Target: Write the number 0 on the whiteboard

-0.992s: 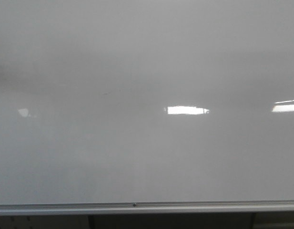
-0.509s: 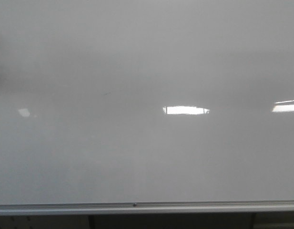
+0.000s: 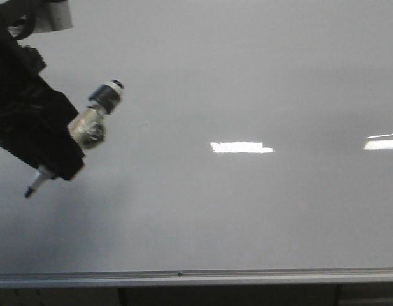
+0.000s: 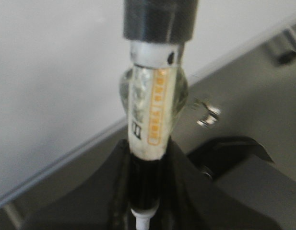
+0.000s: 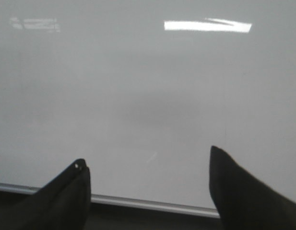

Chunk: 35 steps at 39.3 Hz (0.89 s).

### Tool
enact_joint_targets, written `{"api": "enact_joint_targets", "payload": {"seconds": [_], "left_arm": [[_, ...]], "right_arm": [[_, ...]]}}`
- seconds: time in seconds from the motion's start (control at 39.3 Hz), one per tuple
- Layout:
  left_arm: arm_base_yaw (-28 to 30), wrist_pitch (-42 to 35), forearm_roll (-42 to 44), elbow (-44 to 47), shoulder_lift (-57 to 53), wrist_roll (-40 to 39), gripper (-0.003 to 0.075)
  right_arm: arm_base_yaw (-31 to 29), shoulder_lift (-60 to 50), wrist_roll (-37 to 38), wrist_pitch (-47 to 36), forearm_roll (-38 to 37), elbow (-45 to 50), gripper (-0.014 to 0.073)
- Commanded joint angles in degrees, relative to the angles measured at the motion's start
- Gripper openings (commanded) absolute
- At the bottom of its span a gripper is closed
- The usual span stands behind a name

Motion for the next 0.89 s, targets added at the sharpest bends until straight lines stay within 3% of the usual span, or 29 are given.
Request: {"api": "enact_joint_targets", "payload": {"seconds": [0.0, 0.18, 0.41, 0.56, 0.86], "left_arm": [[-4.5, 4.3, -14.0, -1.8, -2.2, 9.9, -0.0019], [-8.7, 13.2, -25.1, -1.8, -2.2, 18.4, -0.0019], [-9.7, 23.8, -36.8, -1.8, -2.2, 30.5, -0.0019], [-9.7, 25.1, -37.9, -1.8, -2.2, 31.0, -0.0019], [-9.7, 25.2, -38.6, -1.8, -2.2, 31.0, -0.0019]], "right_arm": [[-0.4, 2.8, -0.2, 0.7, 1.9, -3.6, 0.0542], [-0.3, 6.8, -6.2, 9.8, 9.6, -6.9, 0.0542], [-0.3, 16.1, -26.6, 25.6, 36.2, -11.0, 0.0553], [-0.3, 25.3, -37.4, 32.8, 52.0, -11.4, 0.0631], [-0.3, 37.2, -47.5, 36.6, 62.1, -11.4, 0.0636]]}}
